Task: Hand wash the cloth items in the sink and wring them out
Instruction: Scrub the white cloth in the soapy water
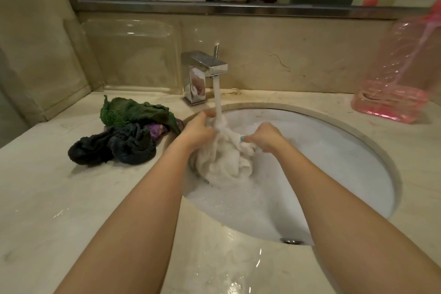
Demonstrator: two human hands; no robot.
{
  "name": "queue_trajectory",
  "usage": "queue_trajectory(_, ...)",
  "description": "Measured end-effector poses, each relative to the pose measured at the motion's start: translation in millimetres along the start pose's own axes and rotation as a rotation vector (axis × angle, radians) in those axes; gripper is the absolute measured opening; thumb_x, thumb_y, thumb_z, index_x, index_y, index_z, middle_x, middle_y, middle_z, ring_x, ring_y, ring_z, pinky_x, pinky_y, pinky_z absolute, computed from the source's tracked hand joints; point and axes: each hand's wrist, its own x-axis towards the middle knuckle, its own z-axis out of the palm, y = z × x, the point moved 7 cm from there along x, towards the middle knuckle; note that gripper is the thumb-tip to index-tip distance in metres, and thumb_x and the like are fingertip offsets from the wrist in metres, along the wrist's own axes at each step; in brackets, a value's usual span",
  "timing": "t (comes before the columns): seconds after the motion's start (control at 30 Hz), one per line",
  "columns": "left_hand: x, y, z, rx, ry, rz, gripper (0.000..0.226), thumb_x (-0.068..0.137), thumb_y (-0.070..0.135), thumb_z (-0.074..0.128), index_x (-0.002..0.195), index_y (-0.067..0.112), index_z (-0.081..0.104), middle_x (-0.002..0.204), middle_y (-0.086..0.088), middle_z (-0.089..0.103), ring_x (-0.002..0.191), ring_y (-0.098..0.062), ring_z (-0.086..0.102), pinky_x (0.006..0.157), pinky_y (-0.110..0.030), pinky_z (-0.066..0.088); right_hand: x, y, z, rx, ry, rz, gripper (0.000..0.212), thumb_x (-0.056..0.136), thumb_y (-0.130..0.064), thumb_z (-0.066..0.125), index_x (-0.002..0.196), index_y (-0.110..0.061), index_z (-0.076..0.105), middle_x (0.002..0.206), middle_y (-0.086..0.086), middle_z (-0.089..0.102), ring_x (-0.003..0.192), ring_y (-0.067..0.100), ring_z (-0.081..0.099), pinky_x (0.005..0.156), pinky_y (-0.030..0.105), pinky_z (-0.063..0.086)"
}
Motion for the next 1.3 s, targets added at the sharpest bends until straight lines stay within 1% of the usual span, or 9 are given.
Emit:
queue_trajectory(0.1, 2.3, -10.9, -8.1, 0.262, 0.038, -0.074, 0.066, 0.091, 0.02, 0.064, 0.148, 0.018, 0.032, 0.141, -0.009, 0.049, 0.124, -0.028, 0.051, 0.094, -0.035, 0.047, -6.8, 6.7, 24.8, -0.021, -0.192, 0.053, 0.036, 0.087, -0.037, 0.07, 0.089, -0.004, 0.053, 0.081, 0.011, 0.061, 0.071, 0.024, 0.06, 0.072, 0.036, 0.056)
queue_trajectory(0.3, -15.6, -23.2, 20.5, 0.512, -0.393, -0.241, 0.105, 0.085, 0.018, 0.075, 0.155, 0.033, -0.001, 0.16, -0.007, 0.022, 0.139, -0.034, 0.033, 0.106, -0.041, 0.038, -20.1, -2.2, 38.3, -0.037, -0.391, -0.032, 0.028, 0.086, -0.026, 0.073, 0.082, -0.012, 0.049, 0.078, 0.002, 0.051, 0.067, 0.015, 0.052, 0.067, 0.03, 0.054)
queue_trajectory(0.5, -9.2, -0.8, 1.1, 0.34, -0.157, -0.066, 0.035, 0.094, 0.008, 0.055, 0.128, 0.018, 0.062, 0.132, -0.006, 0.057, 0.097, -0.017, 0.056, 0.08, -0.025, 0.046, -13.5, -40.7, -13.4, 0.051, 0.001, -0.3, 0.006, 0.092, -0.016, 0.062, 0.089, -0.011, 0.065, 0.069, -0.003, 0.053, 0.066, 0.013, 0.049, 0.052, 0.02, 0.035)
queue_trajectory(0.6, -9.7, -4.6, 1.3, 0.449, -0.255, -0.076, 0.041, 0.092, 0.041, 0.063, 0.124, 0.016, 0.066, 0.132, 0.004, 0.057, 0.113, -0.016, 0.054, 0.097, -0.03, 0.041, -12.5, -37.6, -50.5, 0.228, 0.254, -0.341, 0.016, 0.096, -0.014, 0.055, 0.095, -0.002, 0.066, 0.073, 0.001, 0.053, 0.069, 0.014, 0.047, 0.053, 0.025, 0.031)
queue_trajectory(0.7, -6.8, -14.5, -0.2, 0.584, -0.238, -0.107, 0.03, 0.089, 0.033, 0.069, 0.112, 0.014, 0.07, 0.116, 0.006, 0.061, 0.101, -0.015, 0.056, 0.089, -0.027, 0.046, -16.7, -29.6, -73.9, 0.527, 0.406, -0.351, 0.018, 0.099, -0.012, 0.048, 0.103, -0.007, 0.065, 0.08, -0.004, 0.055, 0.075, 0.012, 0.05, 0.058, 0.018, 0.035)
queue_trajectory(0.83, -3.6, -7.0, -1.7, 0.575, -0.162, -0.029, 0.023, 0.093, 0.034, 0.064, 0.089, 0.012, 0.069, 0.085, 0.0, 0.059, 0.073, -0.014, 0.052, 0.065, -0.022, 0.043, -8.8, -35.7, -61.0, 0.407, 0.32, -0.342, 0.029, 0.101, -0.01, 0.038, 0.109, -0.006, 0.066, 0.063, -0.005, 0.042, 0.053, 0.008, 0.037, 0.048, 0.018, 0.029)
queue_trajectory(1.0, -13.5, -26.4, 9.3, 0.92, -0.395, -0.188, 0.046, 0.085, 0.031, 0.074, 0.124, 0.012, 0.059, 0.123, -0.004, 0.056, 0.11, -0.025, 0.053, 0.092, -0.033, 0.045, -8.0, -25.3, -22.9, 0.192, -0.008, -0.263, 0.022, 0.099, -0.018, 0.049, 0.104, -0.011, 0.068, 0.07, 0.003, 0.048, 0.056, 0.012, 0.04, 0.046, 0.014, 0.033)
queue_trajectory(1.13, -9.6, -24.2, -0.5, 0.628, -0.274, -0.124, 0.006, 0.09, 0.018, 0.067, 0.096, 0.016, 0.067, 0.097, 0.001, 0.06, 0.089, -0.016, 0.055, 0.079, -0.025, 0.042, -16.2, -10.4, 27.2, -0.293, -0.323, -0.144, 0.035, 0.084, -0.035, 0.073, 0.114, -0.019, 0.067, 0.098, -0.004, 0.057, 0.091, 0.017, 0.056, 0.078, 0.028, 0.046)
queue_trajectory(1.3, -0.3, 0.7, -11.9, 0.183, -0.068, 0.058, 0.013, 0.092, 0.018, 0.065, 0.098, 0.006, 0.066, 0.097, -0.007, 0.063, 0.086, -0.016, 0.054, 0.067, -0.02, 0.041, -10.3, -3.0, 23.0, -0.304, -0.248, -0.176, 0.011, 0.088, -0.017, 0.065, 0.077, -0.019, 0.063, 0.081, -0.004, 0.058, 0.085, 0.017, 0.054, 0.062, 0.02, 0.04)
